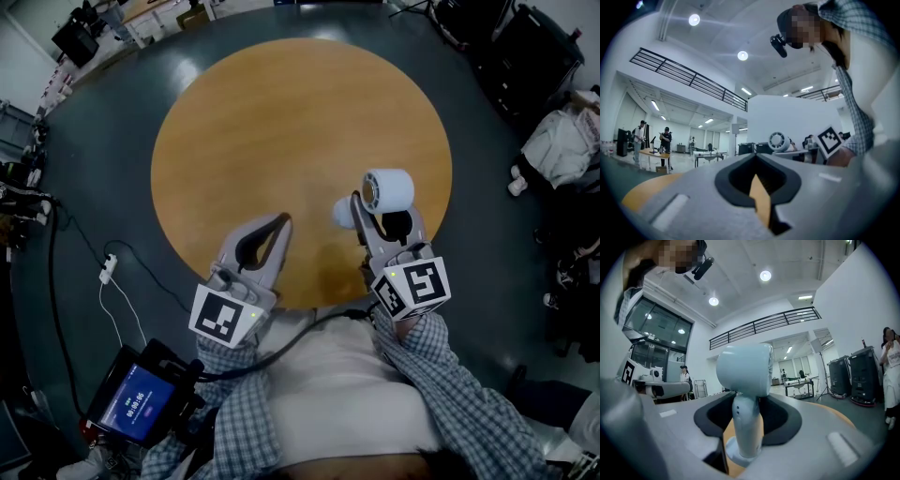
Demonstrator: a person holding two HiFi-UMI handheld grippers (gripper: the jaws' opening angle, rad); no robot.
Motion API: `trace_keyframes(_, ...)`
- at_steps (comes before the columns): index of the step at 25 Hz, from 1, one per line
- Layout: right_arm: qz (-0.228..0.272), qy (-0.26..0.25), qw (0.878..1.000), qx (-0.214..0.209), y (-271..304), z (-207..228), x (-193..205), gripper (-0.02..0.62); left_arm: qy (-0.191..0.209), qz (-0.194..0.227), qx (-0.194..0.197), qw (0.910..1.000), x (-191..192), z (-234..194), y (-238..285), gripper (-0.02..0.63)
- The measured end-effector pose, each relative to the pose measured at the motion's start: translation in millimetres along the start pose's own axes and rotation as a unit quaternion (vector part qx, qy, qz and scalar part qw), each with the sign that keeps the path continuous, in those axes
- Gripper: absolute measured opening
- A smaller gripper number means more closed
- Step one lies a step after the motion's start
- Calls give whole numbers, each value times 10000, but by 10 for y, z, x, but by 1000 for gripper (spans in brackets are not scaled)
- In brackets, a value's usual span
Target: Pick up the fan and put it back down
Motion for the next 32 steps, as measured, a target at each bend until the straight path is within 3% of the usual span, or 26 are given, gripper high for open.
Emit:
trace_keyframes(20,76,-147,9994,-293,37,-75,-18,158,51,22,-40,10000,4,-19,-28,-2)
trace_keyframes(32,-120,-131,9992,-369,50,-86,125,158,-132,-31,-299,9995,6,-53,-135,-2)
Point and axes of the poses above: the fingertips, and each gripper's own axes: y forward along the fingers, z to its right, x out of its underside, the point moved 7 cm from there along -y, backward along the fingers, and after that the axes turned 10 degrees about z, right-handed, at the moved point
